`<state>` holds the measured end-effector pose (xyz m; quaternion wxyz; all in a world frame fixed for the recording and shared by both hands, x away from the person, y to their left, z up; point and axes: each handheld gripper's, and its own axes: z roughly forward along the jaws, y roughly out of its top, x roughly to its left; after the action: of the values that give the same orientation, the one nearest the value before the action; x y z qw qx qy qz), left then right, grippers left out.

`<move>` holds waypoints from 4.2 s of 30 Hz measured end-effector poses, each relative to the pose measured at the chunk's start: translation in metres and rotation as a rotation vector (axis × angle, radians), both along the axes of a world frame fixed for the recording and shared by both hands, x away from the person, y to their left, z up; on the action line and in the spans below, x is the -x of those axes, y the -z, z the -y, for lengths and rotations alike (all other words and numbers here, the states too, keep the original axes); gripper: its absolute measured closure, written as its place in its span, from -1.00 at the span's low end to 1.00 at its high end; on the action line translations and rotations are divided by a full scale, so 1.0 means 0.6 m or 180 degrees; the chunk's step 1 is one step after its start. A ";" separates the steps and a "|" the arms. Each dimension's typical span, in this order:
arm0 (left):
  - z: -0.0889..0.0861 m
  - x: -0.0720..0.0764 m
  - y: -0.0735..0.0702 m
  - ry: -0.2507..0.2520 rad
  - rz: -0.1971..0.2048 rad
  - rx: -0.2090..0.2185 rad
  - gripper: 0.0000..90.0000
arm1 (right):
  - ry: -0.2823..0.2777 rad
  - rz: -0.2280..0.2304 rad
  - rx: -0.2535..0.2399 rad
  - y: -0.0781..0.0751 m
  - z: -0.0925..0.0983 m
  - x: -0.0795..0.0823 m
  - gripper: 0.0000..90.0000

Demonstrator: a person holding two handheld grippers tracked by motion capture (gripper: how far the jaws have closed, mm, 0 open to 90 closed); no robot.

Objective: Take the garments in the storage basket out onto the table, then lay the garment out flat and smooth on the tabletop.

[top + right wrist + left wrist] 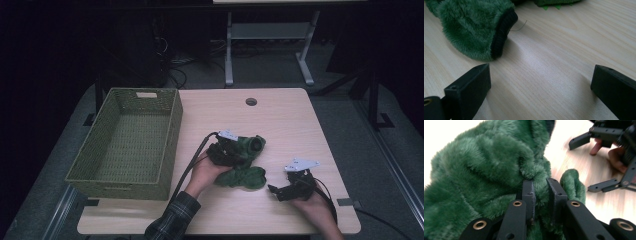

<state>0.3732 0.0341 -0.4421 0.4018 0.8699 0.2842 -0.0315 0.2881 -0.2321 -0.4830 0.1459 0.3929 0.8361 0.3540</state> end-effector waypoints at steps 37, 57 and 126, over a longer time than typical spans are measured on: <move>-0.066 0.107 -0.046 0.0173 0.0268 0.0084 0.15 | 0.0001 -0.0002 0.0003 0.000 0.000 0.000 -0.95; -0.069 0.097 -0.018 0.0084 0.0252 -0.0050 0.70 | -0.0327 0.0082 -0.0374 -0.020 -0.021 0.012 -0.49; -0.037 0.106 0.031 0.0189 0.0134 -0.0430 0.99 | -0.0239 -0.0203 0.0046 -0.028 0.040 0.007 1.00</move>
<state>0.3097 0.0560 -0.4606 0.3470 0.9036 0.2513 -0.0058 0.2841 -0.2560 -0.4661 0.1086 0.3713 0.8570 0.3405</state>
